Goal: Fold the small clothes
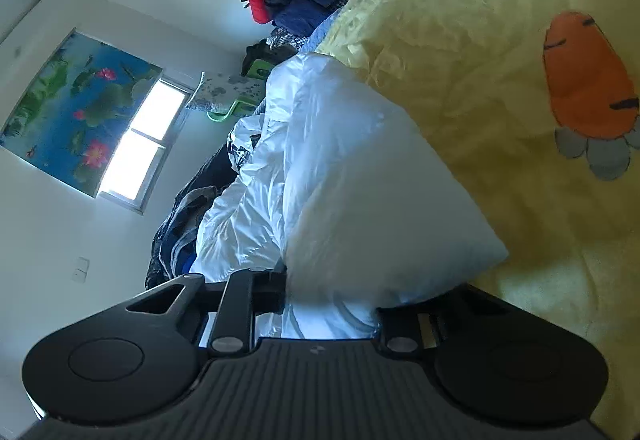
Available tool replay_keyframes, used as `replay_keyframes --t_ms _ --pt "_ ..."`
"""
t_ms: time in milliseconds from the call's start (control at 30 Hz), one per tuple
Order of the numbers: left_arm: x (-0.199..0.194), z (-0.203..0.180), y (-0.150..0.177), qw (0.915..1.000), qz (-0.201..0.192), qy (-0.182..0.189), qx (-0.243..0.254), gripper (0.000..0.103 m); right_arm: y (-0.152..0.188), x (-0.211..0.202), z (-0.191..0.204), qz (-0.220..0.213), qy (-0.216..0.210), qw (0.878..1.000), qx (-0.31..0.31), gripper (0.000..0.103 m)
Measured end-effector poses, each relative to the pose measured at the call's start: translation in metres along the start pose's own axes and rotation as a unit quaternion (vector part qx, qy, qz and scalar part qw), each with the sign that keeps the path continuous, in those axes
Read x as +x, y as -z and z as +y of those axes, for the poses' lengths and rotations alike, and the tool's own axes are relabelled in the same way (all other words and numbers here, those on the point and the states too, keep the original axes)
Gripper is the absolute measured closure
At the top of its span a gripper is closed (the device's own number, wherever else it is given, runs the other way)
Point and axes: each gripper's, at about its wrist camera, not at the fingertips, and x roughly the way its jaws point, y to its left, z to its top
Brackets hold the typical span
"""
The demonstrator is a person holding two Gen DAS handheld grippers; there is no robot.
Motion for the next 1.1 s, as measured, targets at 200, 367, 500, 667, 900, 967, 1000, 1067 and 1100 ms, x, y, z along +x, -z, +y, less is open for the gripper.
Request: replay_keyframes --t_ms 200,367,500,667,900,967,1000,1067,1100 --pt "-0.019 -0.005 -0.011 0.9997 0.016 0.016 -0.006 0.09 0.0 -0.017 0.019 -0.018 -0.019 1.0 0.007 0.08" --pt "-0.049 0.001 -0.014 0.9992 0.027 0.024 -0.015 0.091 0.002 -0.038 0.034 -0.015 -0.05 0.999 0.007 0.081" --pt "-0.089 0.017 -0.003 0.9988 0.037 0.031 -0.005 0.091 0.014 -0.074 0.032 0.007 -0.066 0.998 0.009 0.081" --pt "-0.135 0.042 0.028 0.9981 0.056 0.02 0.014 0.091 0.048 -0.136 0.015 0.032 -0.06 0.998 0.014 0.081" --pt "-0.148 0.081 0.065 0.9962 0.081 -0.024 0.02 0.09 0.094 -0.178 -0.014 0.055 -0.031 0.997 0.041 0.08" --pt "-0.145 0.082 0.067 0.9961 0.079 -0.027 0.03 0.09 0.102 -0.175 -0.026 0.053 -0.027 0.997 0.05 0.08" --pt "-0.145 0.079 0.068 0.9959 0.075 -0.029 0.04 0.09 0.102 -0.173 -0.029 0.051 -0.027 0.997 0.054 0.08" --pt "-0.146 0.073 0.069 0.9951 0.07 -0.032 0.062 0.087 0.105 -0.17 -0.033 0.041 -0.028 0.997 0.054 0.078" --pt "-0.146 0.071 0.069 0.9948 0.069 -0.033 0.067 0.086 0.106 -0.168 -0.033 0.039 -0.026 0.997 0.053 0.071"
